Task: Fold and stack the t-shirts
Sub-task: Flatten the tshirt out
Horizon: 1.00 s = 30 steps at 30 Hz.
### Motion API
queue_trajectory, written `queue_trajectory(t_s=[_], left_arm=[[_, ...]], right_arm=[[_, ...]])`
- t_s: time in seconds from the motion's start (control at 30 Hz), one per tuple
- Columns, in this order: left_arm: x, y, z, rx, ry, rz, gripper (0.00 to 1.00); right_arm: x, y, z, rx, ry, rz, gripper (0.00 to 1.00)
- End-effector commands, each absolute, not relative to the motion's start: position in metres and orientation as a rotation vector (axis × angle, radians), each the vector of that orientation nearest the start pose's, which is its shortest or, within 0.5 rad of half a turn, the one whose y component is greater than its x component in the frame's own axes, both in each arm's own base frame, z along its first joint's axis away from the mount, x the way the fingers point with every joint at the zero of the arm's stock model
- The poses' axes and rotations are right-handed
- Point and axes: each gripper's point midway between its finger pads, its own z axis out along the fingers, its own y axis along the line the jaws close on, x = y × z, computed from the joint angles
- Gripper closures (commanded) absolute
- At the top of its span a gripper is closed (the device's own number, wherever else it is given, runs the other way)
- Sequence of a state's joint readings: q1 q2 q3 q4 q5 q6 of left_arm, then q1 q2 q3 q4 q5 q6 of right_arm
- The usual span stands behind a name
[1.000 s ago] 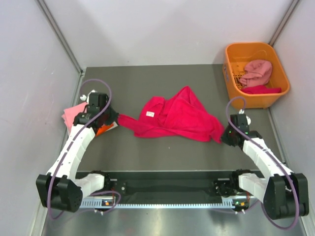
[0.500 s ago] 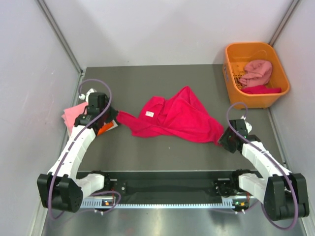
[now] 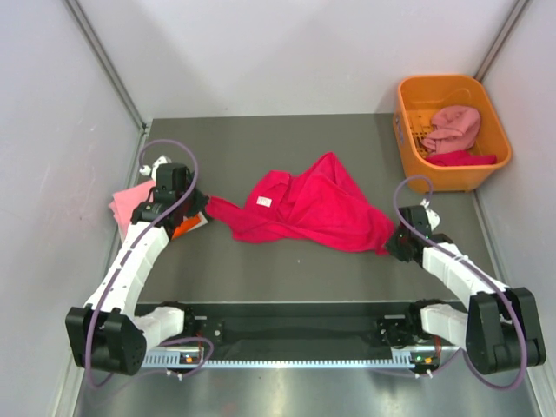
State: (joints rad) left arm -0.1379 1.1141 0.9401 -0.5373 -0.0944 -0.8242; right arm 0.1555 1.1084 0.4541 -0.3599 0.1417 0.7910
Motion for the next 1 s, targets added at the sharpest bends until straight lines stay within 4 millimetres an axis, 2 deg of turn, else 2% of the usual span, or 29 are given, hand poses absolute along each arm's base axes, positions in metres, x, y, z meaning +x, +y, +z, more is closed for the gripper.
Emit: queue_trajectory(t_s=[0.0,0.07,0.23,0.33,0.37,0.43,0.47,0.53,0.57,0.63,0.67,0.7,0.73,0.77,0.8,0.83,0.87,0.9,0.93,0.97], left_arm=[[0.329,-0.057,0.194,-0.787,2.101,-0.406,1.00],[0.329,-0.057,0.192,-0.785,2.106,-0.402,1.00],[0.328,-0.057,0.191,-0.779,2.113,-0.403,1.00],[0.331,-0.059,0.189,-0.784,2.119,-0.412,1.00],[0.333,-0.060,0.188,-0.782,2.122,-0.419,1.00],[0.340,-0.063,0.184,-0.799,2.141,-0.438,1.00],[0.344,-0.064,0.184,-0.806,2.146,-0.454,1.00],[0.358,-0.073,0.181,-0.841,2.178,-0.534,1.00],[0.364,-0.073,0.179,-0.865,2.184,-0.558,1.00],[0.382,-0.083,0.183,-0.882,2.203,-0.657,1.00],[0.389,-0.081,0.187,-0.899,2.201,-0.684,1.00],[0.404,-0.081,0.205,-0.887,2.175,-0.714,1.00],[0.406,-0.087,0.219,-0.848,2.183,-0.789,1.00],[0.417,-0.088,0.252,-0.762,2.125,-0.830,1.00],[0.422,-0.080,0.273,-0.730,2.070,-0.855,1.00],[0.422,-0.083,0.294,-0.676,2.031,-0.906,1.00],[0.423,-0.080,0.315,-0.655,1.977,-0.911,1.00],[0.417,-0.072,0.353,-0.641,1.885,-0.913,1.00],[0.414,-0.066,0.373,-0.638,1.823,-0.892,1.00],[0.399,-0.059,0.412,-0.615,1.726,-0.880,1.00]], right_arm=[[0.233,0.047,0.017,0.879,2.449,0.181,0.89],[0.236,0.047,0.024,0.880,2.436,0.189,1.00],[0.246,0.045,0.051,0.843,2.374,0.197,1.00],[0.262,0.045,0.080,0.769,2.320,0.210,1.00],[0.273,0.046,0.097,0.750,2.283,0.228,1.00],[0.287,0.051,0.111,0.675,2.279,0.271,1.00],[0.302,0.056,0.133,0.645,2.245,0.312,1.00],[0.320,0.064,0.142,0.583,2.262,0.377,1.00],[0.333,0.077,0.166,0.520,2.238,0.477,1.00],[0.350,0.082,0.179,0.467,2.234,0.532,1.00],[0.363,0.087,0.208,0.421,2.179,0.578,1.00],[0.367,0.092,0.221,0.379,2.166,0.636,1.00],[0.370,0.094,0.237,0.361,2.144,0.654,1.00],[0.376,0.095,0.274,0.321,2.074,0.687,1.00],[0.377,0.094,0.295,0.300,2.031,0.699,1.00],[0.376,0.094,0.314,0.280,1.994,0.707,1.00],[0.376,0.094,0.348,0.248,1.923,0.712,1.00],[0.370,0.094,0.369,0.214,1.876,0.712,1.00],[0.364,0.093,0.396,0.189,1.827,0.708,1.00],[0.357,0.092,0.410,0.166,1.800,0.699,1.00]])
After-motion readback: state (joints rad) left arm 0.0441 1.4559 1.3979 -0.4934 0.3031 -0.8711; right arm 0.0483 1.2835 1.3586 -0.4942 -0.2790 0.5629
